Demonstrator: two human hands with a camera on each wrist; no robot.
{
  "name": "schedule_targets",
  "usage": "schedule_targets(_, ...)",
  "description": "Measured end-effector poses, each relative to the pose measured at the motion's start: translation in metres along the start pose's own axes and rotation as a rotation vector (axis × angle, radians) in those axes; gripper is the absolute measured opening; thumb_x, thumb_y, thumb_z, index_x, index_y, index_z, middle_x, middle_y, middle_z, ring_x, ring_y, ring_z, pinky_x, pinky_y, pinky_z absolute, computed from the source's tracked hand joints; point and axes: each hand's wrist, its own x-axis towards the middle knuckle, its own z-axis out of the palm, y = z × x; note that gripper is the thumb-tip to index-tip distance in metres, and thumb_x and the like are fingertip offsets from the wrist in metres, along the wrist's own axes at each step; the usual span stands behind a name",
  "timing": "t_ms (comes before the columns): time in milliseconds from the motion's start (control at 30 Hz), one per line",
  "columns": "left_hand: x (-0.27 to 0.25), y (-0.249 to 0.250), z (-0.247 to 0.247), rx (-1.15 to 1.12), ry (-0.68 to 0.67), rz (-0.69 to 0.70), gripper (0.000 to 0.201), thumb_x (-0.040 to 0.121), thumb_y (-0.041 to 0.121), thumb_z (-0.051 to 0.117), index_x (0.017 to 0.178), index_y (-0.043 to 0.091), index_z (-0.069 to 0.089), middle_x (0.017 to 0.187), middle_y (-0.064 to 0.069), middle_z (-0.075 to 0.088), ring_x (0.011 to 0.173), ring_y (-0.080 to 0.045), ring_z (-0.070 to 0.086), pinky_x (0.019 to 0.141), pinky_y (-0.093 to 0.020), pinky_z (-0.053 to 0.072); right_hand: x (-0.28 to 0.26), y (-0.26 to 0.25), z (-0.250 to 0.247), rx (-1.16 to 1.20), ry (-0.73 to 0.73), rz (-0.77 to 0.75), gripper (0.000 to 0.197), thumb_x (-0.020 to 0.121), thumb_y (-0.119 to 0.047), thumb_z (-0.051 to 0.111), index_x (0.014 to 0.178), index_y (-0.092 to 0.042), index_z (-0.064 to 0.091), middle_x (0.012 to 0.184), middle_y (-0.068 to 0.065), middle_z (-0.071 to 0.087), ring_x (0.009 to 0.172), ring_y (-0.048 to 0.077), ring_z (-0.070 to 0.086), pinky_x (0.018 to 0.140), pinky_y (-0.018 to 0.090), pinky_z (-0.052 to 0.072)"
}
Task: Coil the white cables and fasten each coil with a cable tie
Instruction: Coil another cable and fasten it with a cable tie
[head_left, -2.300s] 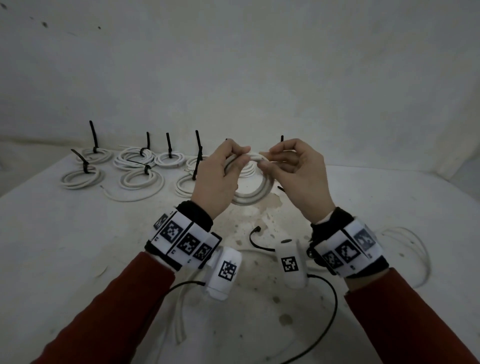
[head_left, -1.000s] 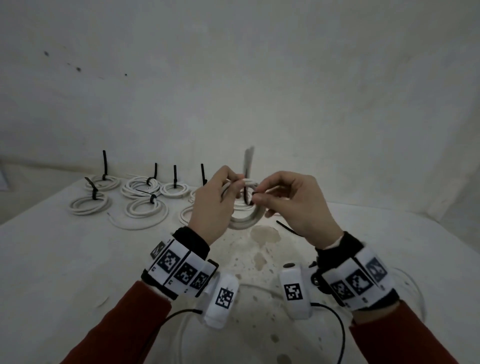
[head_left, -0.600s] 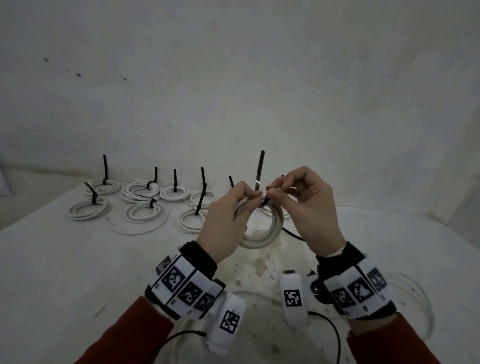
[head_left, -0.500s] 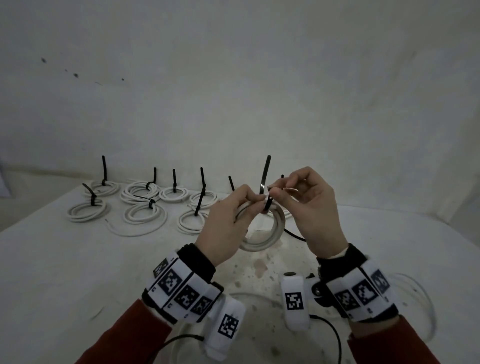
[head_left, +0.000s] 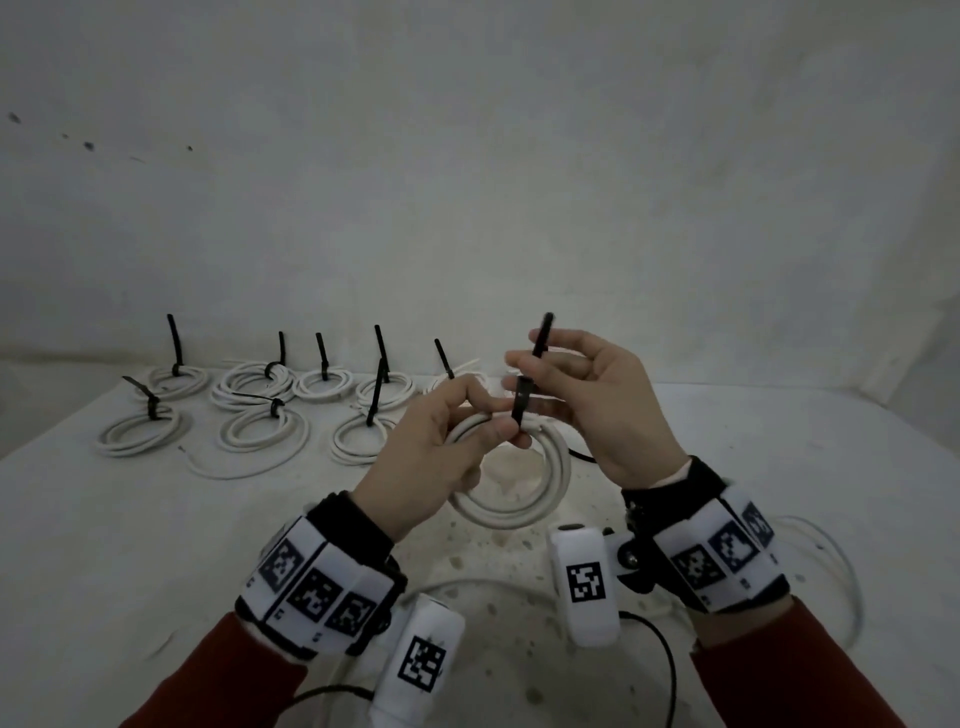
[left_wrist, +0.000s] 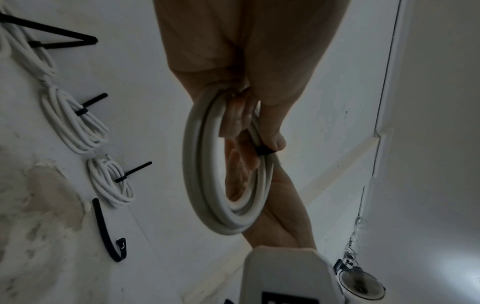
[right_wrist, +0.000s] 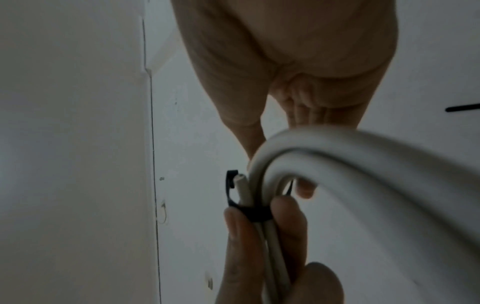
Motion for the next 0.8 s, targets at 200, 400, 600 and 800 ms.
schedule_targets(200,0.0,0.006,-0.007,-0.113,0.045,0.002,0.01,0.079,0.02,0.06,0.073,0.024,0.053,0.081,-0.018,0.07,0.039,-0.008,0.023,0.042,-0.02,0.027,0.0,-0.001,-0.001,-0.211,0.0,-0.247,0.019,0.076,0.012,0.07,0.071,-0.007,0.071,0.078,0.009,0.075,0.074,0.02,0.072,0.068,0.026,0.058)
schedule_targets(400,-0.001,0.009,-0.006,-0.079,0.048,0.015,0.009,0.078,0.022,0.061,0.075,0.021,0.053,0.083,-0.019,0.071,0.039,-0.009,0.026,0.043,-0.022,0.027,0.0,0.001,-0.003,-0.422,0.017,-0.326,0.018,0.072,0.004,0.077,0.078,-0.013,0.076,0.076,0.001,0.075,0.074,0.017,0.073,0.073,0.027,0.057)
schedule_targets(600,-0.002,0.011,-0.004,-0.062,0.039,0.003,0.016,0.078,0.02,0.061,0.079,0.013,0.047,0.083,-0.021,0.071,0.039,-0.008,0.025,0.042,-0.021,0.029,-0.002,-0.003,-0.004,-0.448,0.0,-0.361,0.019,0.074,0.004,0.076,0.081,-0.014,0.077,0.077,-0.002,0.075,0.075,0.014,0.073,0.074,0.024,0.058)
schedule_targets(800,-0.002,0.011,-0.004,-0.062,0.024,-0.012,0.02,0.077,0.021,0.061,0.078,0.011,0.044,0.082,-0.021,0.07,0.038,-0.008,0.024,0.041,-0.02,0.028,-0.003,-0.003,-0.002,-0.438,-0.01,-0.383,0.018,0.075,0.007,0.073,0.081,-0.009,0.077,0.078,0.003,0.075,0.076,0.015,0.073,0.074,0.025,0.058)
